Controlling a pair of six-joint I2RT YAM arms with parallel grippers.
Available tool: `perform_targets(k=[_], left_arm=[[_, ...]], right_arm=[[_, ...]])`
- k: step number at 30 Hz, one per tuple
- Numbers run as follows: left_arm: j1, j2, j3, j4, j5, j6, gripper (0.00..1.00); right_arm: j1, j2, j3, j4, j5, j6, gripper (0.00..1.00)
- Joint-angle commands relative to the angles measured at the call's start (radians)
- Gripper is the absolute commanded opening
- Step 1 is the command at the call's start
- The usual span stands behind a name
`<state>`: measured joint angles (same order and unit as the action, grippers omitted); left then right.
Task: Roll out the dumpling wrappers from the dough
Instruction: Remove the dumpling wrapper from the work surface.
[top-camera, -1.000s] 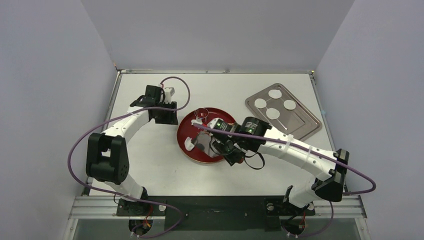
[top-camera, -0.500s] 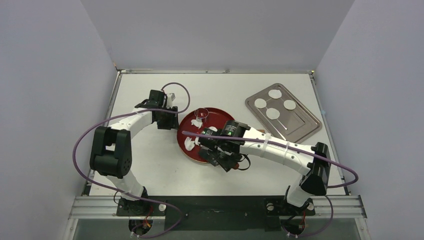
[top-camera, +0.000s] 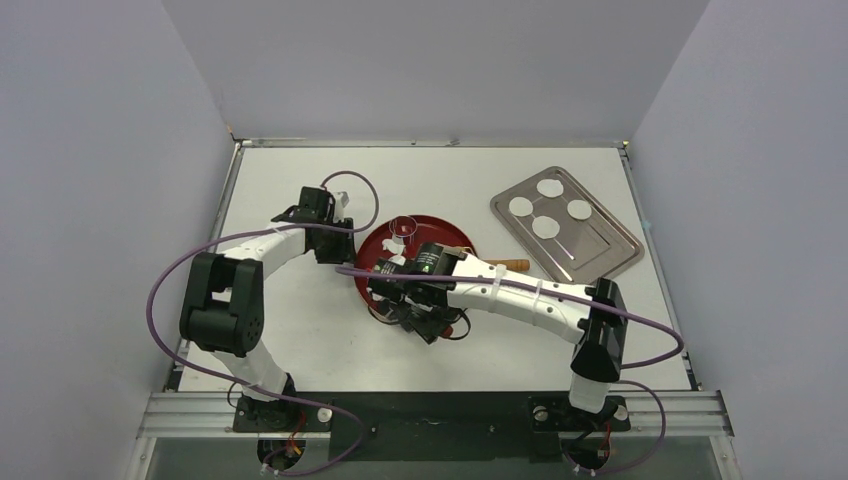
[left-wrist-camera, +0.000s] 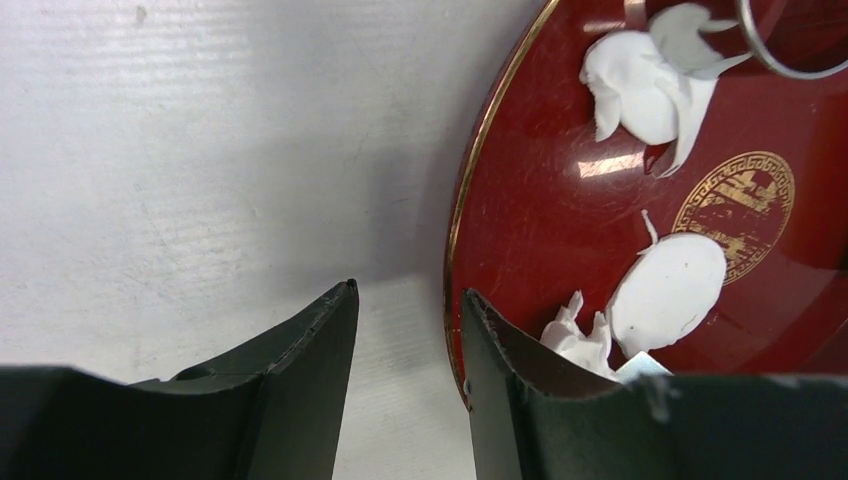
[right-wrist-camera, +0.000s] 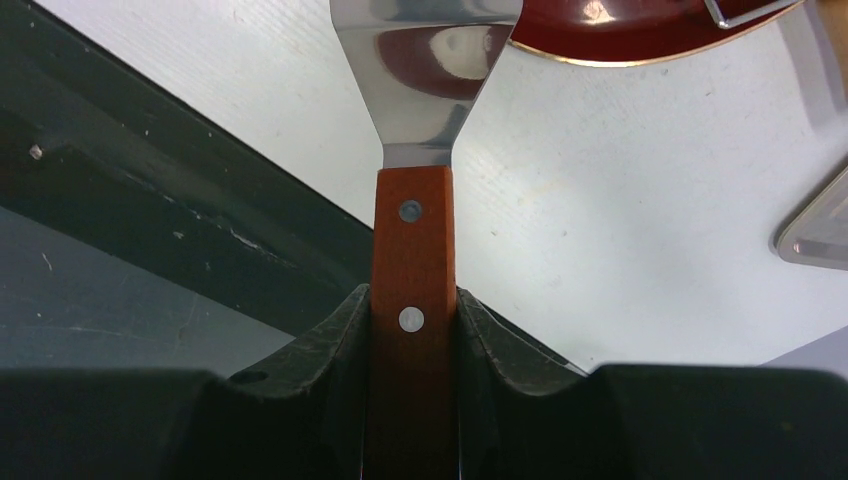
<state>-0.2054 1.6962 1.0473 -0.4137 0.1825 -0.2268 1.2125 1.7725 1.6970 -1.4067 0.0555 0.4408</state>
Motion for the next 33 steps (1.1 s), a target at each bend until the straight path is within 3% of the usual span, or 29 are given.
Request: perform_targets(k=[1, 9, 22, 29, 33], left_arm=[[-0.004, -0.015, -0.034, 0.072, -0.024, -0.037, 0.40], [0.012, -0.050, -0.051, 0.088, -0.039, -0.074, 0.38], [0.076, -0.090, -0.031, 0.082, 0.017, -0.086, 0.38], [0.074, -0.089, -0.046, 0.086, 0.038, -0.092, 0.38], [0.070, -0.084, -0.037, 0.094, 0.052, -0.080, 0.39]], right_arm=[[0.003, 0.031, 0.068, 0.032, 0.044, 0.015, 0.00], [-0.021, 0.135, 0.249, 0.012, 0.130, 0.014, 0.00], [-0.127, 0.171, 0.322, 0.080, 0.175, -0.004, 0.00], [-0.156, 0.099, 0.305, 0.048, 0.210, 0.004, 0.00], [-0.162, 0.005, 0.216, 0.000, 0.206, 0.033, 0.00]])
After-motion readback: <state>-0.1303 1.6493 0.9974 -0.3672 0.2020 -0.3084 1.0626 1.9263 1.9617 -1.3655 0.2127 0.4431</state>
